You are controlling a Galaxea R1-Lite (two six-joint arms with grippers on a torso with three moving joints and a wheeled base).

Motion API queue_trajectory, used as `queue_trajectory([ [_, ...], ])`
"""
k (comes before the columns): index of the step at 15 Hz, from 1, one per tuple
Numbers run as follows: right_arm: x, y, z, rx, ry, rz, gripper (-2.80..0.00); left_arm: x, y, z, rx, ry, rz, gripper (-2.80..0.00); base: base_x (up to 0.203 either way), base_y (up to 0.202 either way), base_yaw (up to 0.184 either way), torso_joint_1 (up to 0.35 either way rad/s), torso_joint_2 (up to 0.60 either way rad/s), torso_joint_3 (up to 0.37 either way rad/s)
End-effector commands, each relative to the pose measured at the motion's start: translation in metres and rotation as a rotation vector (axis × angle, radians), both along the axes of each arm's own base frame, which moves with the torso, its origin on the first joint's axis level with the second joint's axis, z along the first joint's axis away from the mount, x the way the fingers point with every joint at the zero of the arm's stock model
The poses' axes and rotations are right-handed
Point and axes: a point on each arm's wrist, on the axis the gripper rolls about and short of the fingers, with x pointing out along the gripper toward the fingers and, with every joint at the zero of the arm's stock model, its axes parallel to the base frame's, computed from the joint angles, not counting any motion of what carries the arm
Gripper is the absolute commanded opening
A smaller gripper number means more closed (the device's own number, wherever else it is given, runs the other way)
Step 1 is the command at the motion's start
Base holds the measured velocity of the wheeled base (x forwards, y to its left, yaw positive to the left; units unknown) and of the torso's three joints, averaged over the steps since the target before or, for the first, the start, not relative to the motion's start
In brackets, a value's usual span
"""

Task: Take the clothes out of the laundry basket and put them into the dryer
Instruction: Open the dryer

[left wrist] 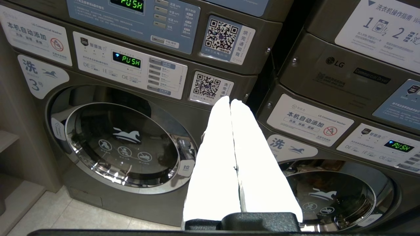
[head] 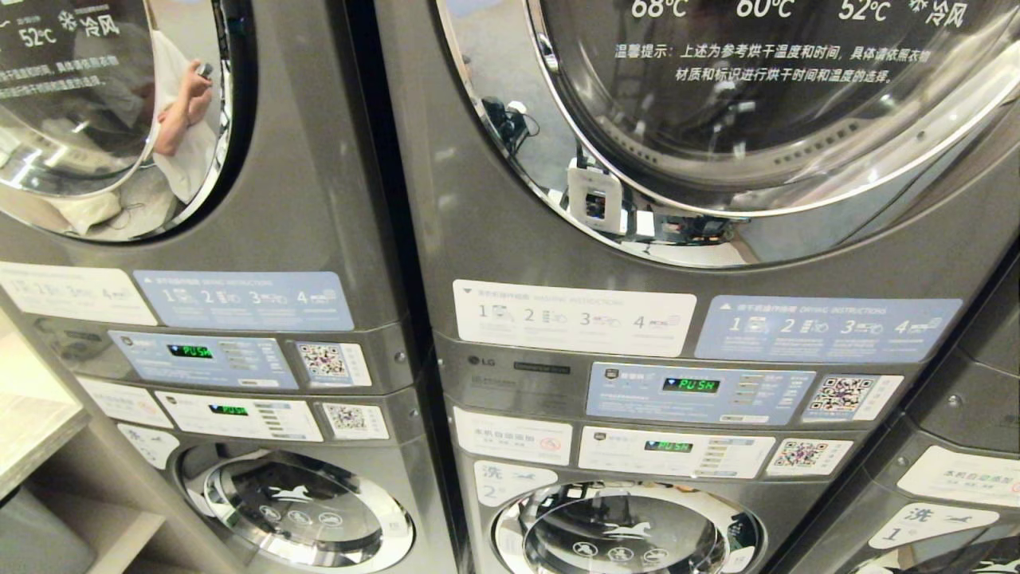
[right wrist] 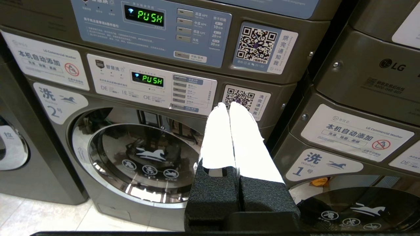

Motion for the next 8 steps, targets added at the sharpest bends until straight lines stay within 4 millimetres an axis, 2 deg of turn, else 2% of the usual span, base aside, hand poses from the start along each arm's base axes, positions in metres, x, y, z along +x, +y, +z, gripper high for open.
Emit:
queue_trajectory([
  [1, 0.001, 0.0, -0.001, 0.001, 0.0, -0.001, -2.8, 0.002, 0.0, -0.008, -0.002, 0.03, 0.001, -2.8, 0.0, 0.0, 0.0, 0.0, 0.0, 0.0],
  [2, -0.002, 0.0, 0.008, 0.011, -0.037, -0.002, -2.8, 0.002, 0.0, -0.008, -0.004, 0.03, 0.001, -2.8, 0.0, 0.0, 0.0, 0.0, 0.0, 0.0],
  [3, -0.008, 0.0, 0.027, 0.035, -0.094, -0.001, -2.8, 0.002, 0.0, -0.008, -0.002, 0.03, 0.001, -2.8, 0.0, 0.0, 0.0, 0.0, 0.0, 0.0],
  [5, -0.022, 0.0, 0.084, 0.083, -0.168, 0.011, -2.8, 0.002, 0.0, -0.008, -0.002, 0.03, 0.001, -2.8, 0.0, 0.0, 0.0, 0.0, 0.0, 0.0],
  [7, -0.009, 0.001, 0.132, 0.121, -0.106, 0.038, -2.8, 0.002, 0.0, -0.008, -0.004, 0.03, 0.001, -2.8, 0.0, 0.0, 0.0, 0.0, 0.0, 0.0],
  [8, 0.0, 0.001, 0.164, 0.154, -0.099, 0.076, -2.8, 0.002, 0.0, -0.008, -0.002, 0.03, 0.001, -2.8, 0.0, 0.0, 0.0, 0.0, 0.0, 0.0],
])
